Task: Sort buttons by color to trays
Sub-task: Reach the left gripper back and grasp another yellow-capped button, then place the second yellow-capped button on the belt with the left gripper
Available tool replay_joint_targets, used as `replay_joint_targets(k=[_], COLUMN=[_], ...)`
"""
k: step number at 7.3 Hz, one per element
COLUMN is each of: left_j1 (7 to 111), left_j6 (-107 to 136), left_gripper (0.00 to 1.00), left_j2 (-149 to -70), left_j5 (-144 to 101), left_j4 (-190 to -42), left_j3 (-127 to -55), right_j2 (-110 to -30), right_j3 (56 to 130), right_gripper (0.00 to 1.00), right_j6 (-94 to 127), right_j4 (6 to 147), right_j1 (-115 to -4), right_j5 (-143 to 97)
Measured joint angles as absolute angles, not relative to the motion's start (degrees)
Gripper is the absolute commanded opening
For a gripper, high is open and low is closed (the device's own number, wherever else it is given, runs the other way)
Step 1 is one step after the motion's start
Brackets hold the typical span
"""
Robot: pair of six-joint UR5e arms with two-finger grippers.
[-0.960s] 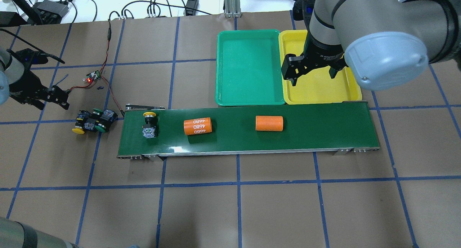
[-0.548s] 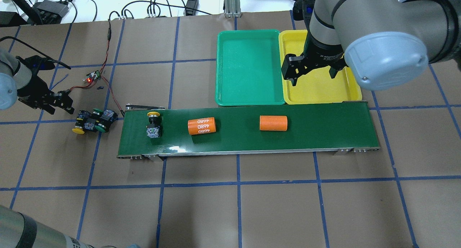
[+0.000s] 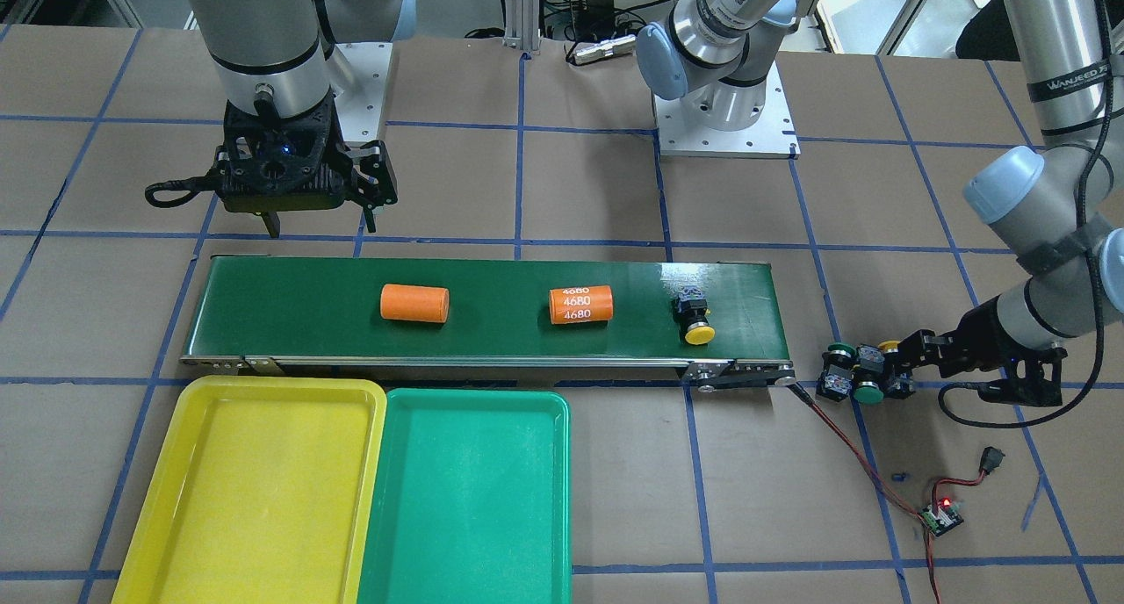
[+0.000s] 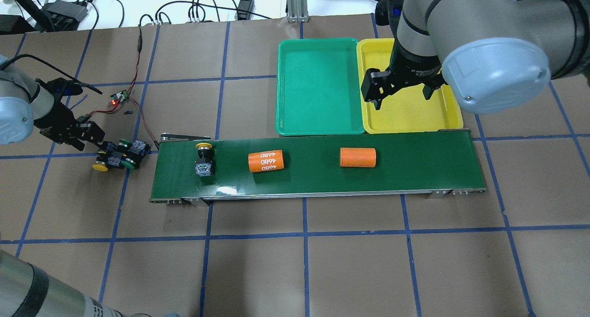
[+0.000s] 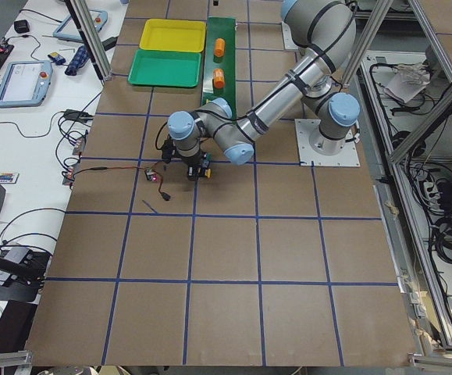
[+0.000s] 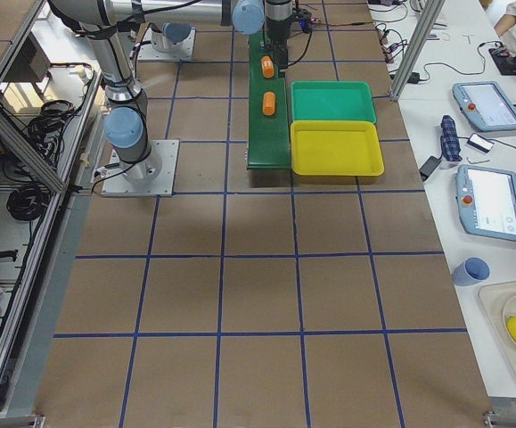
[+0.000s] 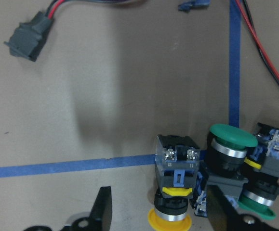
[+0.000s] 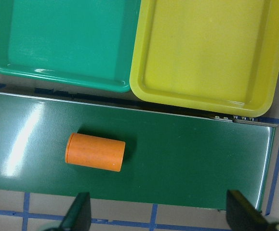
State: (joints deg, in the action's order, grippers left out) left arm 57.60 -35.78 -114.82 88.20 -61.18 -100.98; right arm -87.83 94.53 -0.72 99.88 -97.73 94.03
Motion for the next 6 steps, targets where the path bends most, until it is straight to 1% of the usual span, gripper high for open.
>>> replay_joint_targets(k=[3,4,5,6], left_j1=[57.68,57.67,57.66,57.63], left_j6=[-37.38,-37.73,-37.88,-37.94], left_gripper=[0.72,0.66,0.56,0.38], left_j2=[-116.54,-116.87,-117.00,-117.05], left_j5=[88.13,88.10,88.07,88.07], left_j4=[-60.76,-60.63,-60.58,-60.57], left_j3=[-100.99,-100.99,-100.97,-100.94], right_j2=[-87.80,-87.80,-87.81,-87.85], right_j3=[94.54,94.52,94.50,94.46], right_gripper=[1.00,1.00,1.00,1.00], right_j6=[-1.28,-1.31,-1.32,-1.32], right_j4=[99.81,99.83,99.86,99.92], right_j1=[-97.65,-97.65,-97.65,-97.65], right_j5=[94.04,94.04,94.04,94.04])
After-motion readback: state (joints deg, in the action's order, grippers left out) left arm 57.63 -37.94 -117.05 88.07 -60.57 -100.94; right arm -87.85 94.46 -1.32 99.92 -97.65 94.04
